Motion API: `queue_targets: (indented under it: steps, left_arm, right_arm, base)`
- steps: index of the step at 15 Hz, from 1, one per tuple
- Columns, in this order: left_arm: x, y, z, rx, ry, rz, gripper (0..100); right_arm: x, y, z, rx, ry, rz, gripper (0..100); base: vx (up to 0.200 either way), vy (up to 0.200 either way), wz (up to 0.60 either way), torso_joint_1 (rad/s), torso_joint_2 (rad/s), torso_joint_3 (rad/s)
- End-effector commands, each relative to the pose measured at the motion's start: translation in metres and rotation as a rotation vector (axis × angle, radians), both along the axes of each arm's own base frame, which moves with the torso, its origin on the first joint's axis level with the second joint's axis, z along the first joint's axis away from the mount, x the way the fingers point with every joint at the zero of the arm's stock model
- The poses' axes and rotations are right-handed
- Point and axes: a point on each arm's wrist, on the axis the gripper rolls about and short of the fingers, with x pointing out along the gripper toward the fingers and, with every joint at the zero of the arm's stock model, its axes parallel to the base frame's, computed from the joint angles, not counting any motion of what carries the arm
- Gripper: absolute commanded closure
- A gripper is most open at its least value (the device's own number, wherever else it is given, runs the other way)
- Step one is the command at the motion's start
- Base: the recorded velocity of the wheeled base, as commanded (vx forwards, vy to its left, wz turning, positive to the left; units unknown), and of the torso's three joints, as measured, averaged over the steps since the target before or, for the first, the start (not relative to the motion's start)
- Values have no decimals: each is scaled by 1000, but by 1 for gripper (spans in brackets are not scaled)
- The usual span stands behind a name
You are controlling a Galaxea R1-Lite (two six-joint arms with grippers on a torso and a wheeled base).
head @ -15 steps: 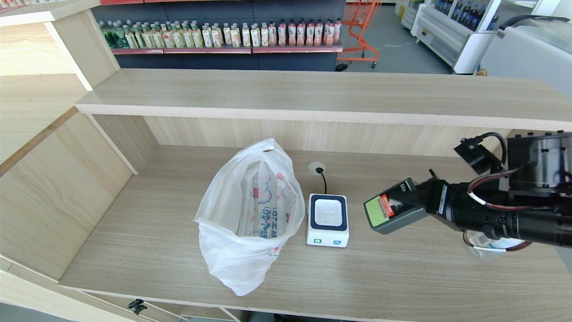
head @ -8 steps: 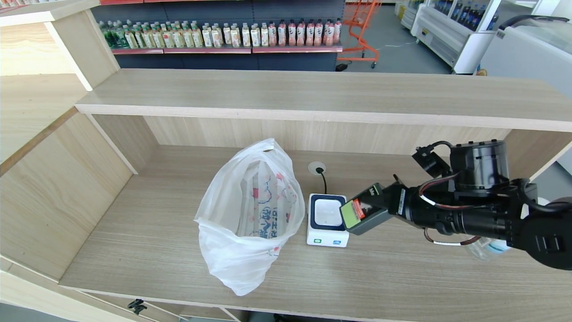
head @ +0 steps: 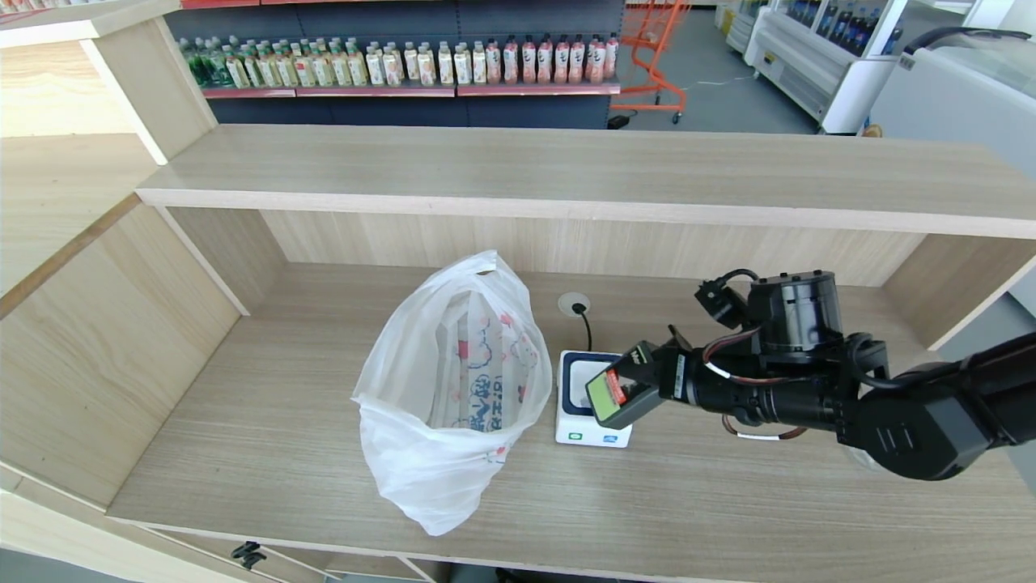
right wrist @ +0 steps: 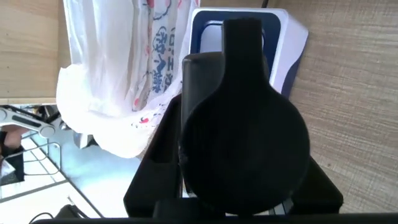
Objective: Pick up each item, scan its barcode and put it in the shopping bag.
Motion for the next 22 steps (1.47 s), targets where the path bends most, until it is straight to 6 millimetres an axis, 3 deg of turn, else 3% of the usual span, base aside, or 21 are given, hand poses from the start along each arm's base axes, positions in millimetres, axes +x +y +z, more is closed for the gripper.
queue_targets:
  steps: [1,8,11,12,13,14,16,19,22]
  left_arm:
    - [0,0,0,0,0,0,0]
    - [0,0,0,0,0,0,0]
    - [0,0,0,0,0,0,0]
    - [0,0,0,0,0,0,0]
    - [0,0,0,0,-2,0,0]
    - [0,0,0,0,0,0,0]
    - [0,0,0,0,0,0,0]
    - [0,0,0,0,0,0,0]
    - [0,0,0,0,0,0,0]
  right_arm:
    - [10,8,-6,-5,5,9,100]
    - [21,22,-14,-40,-22,52,100]
    - [20,22,7,8,-92,42,100]
    - [8,19,39,84,-157,3,100]
    - [4,17,47,95,-177,-16,100]
    - [-13,7,77,113,-273,-68,100]
    - [-42,-12,95,42,-382,-83,100]
    - [-87,-35,73,-98,-413,-33,100]
    - [-102,-40,64,-110,-396,-21,100]
  base:
    - [0,0,0,0,0,0]
    - [0,0,0,0,0,0]
    - [0,0,0,0,0,0]
    - [0,0,0,0,0,0]
    - [0,0,0,0,0,0]
    - [0,0,0,0,0,0]
    - [0,0,0,0,0,0]
    - [0,0,0,0,0,0]
    - [0,0,0,0,0,0]
